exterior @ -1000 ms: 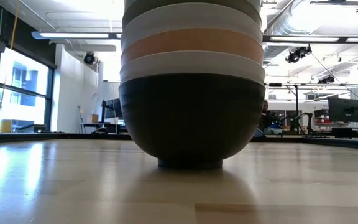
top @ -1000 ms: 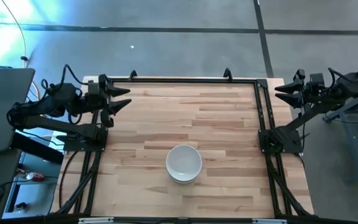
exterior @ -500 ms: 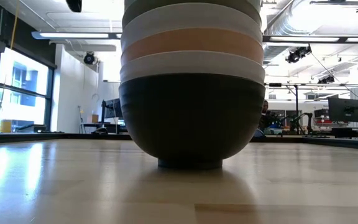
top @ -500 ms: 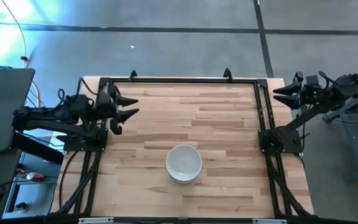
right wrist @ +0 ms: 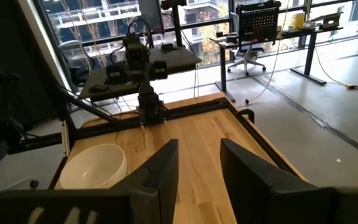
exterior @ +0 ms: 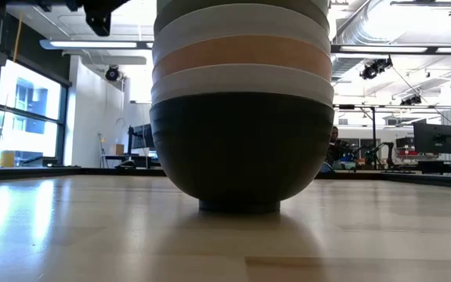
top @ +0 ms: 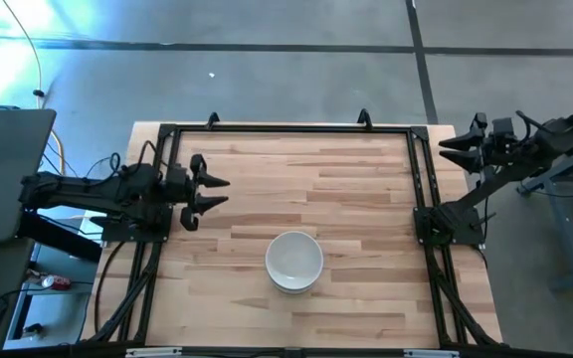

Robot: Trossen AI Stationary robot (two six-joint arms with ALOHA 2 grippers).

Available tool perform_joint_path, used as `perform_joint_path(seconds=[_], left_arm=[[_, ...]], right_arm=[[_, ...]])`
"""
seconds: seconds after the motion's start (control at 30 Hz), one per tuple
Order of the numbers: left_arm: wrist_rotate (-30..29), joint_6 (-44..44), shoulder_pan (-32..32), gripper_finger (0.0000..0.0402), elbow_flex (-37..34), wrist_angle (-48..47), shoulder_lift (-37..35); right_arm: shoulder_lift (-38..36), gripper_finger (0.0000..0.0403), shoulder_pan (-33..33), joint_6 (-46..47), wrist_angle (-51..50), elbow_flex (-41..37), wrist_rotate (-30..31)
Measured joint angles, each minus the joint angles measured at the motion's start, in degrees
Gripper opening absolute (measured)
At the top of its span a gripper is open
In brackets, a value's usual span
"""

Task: Nest bowls inside each other
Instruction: Return to Home Position

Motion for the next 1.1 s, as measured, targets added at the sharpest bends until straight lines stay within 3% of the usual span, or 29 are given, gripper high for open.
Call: perform_joint_path(seconds=[0.13, 0.53, 1.1], left_arm=[[1.0, 1.5, 0.0, 0.0177, -4.2, 3.8, 0.0], [1.7, 2.0, 0.0, 0.0177, -19.2, 27.4, 0.0], [2.5, 1.2, 0.0, 0.0177, -20.4, 29.2, 3.0]], right_arm=[[-0.3, 0.0110, 0.0, 0.0, 1.0, 0.0, 0.0], [-0.6, 0.0110, 0.0, -1.1, 3.6, 0.0, 0.7], [-0.6, 0.0110, 0.0, -1.6, 3.6, 0.0, 0.8]])
